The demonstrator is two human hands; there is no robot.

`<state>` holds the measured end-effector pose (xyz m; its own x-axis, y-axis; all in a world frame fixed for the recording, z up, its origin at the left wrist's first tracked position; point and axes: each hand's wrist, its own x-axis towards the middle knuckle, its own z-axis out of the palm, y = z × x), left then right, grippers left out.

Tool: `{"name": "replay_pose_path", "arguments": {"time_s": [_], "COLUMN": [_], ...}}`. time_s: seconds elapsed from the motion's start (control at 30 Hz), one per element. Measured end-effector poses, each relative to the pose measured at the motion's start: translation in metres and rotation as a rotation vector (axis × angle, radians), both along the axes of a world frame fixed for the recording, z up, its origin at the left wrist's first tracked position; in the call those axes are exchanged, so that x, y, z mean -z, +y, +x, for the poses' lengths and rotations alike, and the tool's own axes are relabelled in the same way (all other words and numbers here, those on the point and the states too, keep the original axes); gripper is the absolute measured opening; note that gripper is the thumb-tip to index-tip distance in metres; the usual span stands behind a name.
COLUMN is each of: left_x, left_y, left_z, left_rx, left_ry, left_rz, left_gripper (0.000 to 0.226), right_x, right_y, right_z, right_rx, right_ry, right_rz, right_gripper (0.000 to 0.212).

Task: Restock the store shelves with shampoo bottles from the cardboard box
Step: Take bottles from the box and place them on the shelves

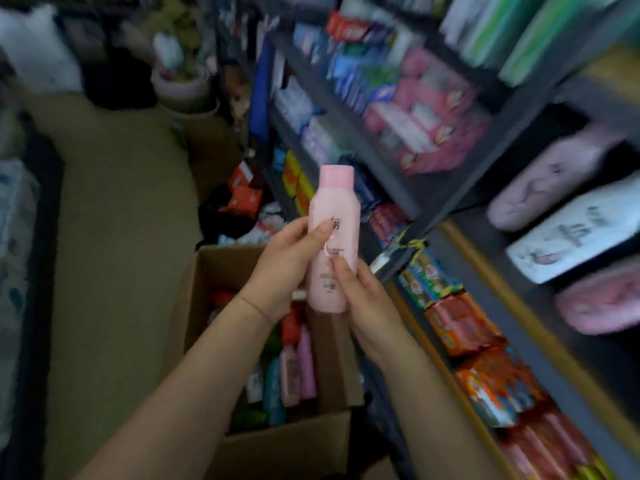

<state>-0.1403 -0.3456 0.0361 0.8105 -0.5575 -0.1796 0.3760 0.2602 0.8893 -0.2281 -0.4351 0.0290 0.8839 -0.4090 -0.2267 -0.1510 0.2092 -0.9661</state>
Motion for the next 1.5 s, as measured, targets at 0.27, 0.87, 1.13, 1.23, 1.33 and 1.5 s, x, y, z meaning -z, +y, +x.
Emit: {"name": "replay_pose_path", "arguments": {"time_s": [0.27,0.87,1.13,1.23,1.33,1.5], "left_x": [-0.177,-0.230,-0.235,-0.233,-0.233,-0.232], "left_y": [-0.071,-0.235,-0.239,-0.239,-0.240,-0.241], "left_z": [-0.069,-0.121,-0.117,-0.119,-0.117,-0.116], "left_rx": [0.396,0.373,0.398,0.394,0.397,0.397], "left_ry": [-0.570,-1.469,-1.436,-1.440,-1.435,-1.419], "left_rz": [-0.184,0.345,0.334,0.315,0.303,0.274], "left_gripper": [0.024,0.039,0.034,0.035,0.035,0.035], "right_x": [-0.170,-0.277,-0.292,-0.295,-0.294,-0.300], "right_y": [-0.074,-0.207,-0.246,-0.262,-0.277,-0.292], "right_z": [-0.087,-0.212,-0.200,-0.199,-0.197,-0.200], "right_rx": [0.373,1.010,0.956,0.964,0.990,0.966], "right_ry": [-0.320,-0.010,0.148,0.250,0.273,0.282], "right_rz": [-0.551,-1.017,-0.727,-0.705,-0.715,-0.602], "right_gripper": [0.035,0.033,0.036,0.035,0.034,0.032]}}
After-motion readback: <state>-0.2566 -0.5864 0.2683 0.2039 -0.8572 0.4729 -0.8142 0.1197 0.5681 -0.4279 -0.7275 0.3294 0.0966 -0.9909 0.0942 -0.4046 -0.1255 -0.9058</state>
